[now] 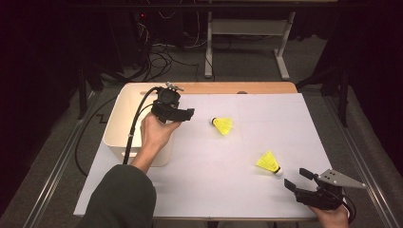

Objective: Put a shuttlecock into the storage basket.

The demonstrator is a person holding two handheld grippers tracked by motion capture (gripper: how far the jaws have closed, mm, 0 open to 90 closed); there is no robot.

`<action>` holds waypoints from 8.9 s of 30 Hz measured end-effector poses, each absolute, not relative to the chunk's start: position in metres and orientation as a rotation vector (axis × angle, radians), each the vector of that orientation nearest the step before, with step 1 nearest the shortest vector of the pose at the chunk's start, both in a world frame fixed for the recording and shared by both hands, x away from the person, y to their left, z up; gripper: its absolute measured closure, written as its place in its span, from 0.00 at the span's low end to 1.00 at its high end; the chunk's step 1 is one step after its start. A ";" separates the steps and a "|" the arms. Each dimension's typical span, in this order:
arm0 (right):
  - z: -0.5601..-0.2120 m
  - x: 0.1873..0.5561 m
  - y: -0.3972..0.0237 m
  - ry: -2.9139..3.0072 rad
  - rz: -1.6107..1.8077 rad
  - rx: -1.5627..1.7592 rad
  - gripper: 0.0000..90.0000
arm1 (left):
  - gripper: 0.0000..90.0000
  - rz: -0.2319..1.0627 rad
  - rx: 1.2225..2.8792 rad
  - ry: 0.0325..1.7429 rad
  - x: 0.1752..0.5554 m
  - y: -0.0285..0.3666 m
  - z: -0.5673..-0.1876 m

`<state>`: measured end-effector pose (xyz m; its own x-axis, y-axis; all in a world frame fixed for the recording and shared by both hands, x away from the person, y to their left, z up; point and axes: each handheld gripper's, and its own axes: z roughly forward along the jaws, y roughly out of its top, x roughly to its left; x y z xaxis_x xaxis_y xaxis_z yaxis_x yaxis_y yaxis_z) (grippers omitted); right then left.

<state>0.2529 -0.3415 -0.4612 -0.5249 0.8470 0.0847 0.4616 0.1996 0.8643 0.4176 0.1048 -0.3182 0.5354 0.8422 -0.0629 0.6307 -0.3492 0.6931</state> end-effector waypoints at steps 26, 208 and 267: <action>-0.461 0.253 -0.342 2.067 1.267 1.223 0.27 | 0.42 0.362 2.127 1.122 0.405 0.079 -0.335; -0.462 0.254 -0.341 2.074 1.276 1.219 0.27 | 0.54 0.378 2.257 1.136 0.472 -0.011 -0.426; -0.462 0.253 -0.341 2.072 1.276 1.218 0.28 | 1.00 0.316 2.261 1.122 0.464 0.012 -0.400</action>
